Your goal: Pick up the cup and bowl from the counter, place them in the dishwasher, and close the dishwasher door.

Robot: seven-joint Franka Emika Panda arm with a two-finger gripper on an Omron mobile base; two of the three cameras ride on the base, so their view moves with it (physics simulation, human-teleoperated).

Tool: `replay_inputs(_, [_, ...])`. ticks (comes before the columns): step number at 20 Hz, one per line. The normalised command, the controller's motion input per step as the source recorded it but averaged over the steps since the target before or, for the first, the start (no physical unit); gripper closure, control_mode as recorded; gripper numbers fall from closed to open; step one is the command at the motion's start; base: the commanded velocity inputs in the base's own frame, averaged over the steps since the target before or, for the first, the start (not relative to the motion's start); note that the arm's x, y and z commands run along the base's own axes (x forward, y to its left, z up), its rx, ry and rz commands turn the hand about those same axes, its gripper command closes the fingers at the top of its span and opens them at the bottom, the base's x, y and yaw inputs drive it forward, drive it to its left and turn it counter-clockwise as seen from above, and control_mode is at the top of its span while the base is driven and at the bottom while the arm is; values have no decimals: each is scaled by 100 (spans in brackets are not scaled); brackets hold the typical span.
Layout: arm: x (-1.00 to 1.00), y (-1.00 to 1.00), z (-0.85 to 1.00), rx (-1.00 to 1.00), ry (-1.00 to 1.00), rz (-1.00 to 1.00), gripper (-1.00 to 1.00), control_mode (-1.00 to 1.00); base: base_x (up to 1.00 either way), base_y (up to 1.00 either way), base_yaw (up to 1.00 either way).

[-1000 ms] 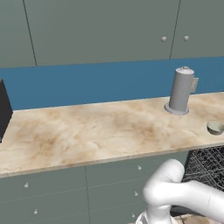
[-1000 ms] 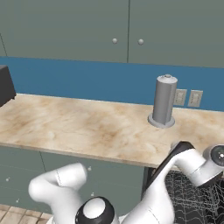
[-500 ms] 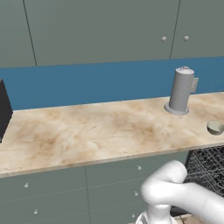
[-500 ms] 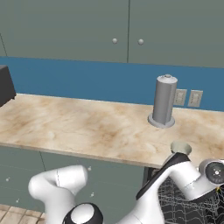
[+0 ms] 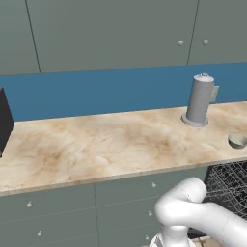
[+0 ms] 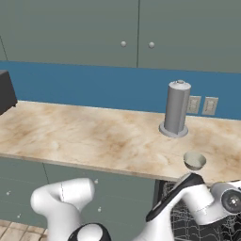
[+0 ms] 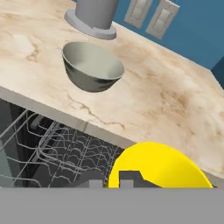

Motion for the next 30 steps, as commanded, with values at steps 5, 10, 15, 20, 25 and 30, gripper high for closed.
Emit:
replay_inputs(5, [-6, 0, -34, -5, 0, 21, 100, -100, 0, 0, 0])
replay_inputs(10, [-8, 0, -35, -9, 0, 17, 100, -100, 0, 0, 0])
replay_inputs(15, [0, 1, -41, -11, 0, 8, 100, -100, 0, 0, 0])
replay_inputs(20, [0, 6, -42, -13, 0, 0, 100, -100, 0, 0, 0])
replay_inputs(25, [0, 7, -44, -16, 0, 0, 100, -100, 0, 0, 0])
replay_inputs(30, [0, 0, -33, -10, 0, 2, 100, -100, 0, 0, 0])
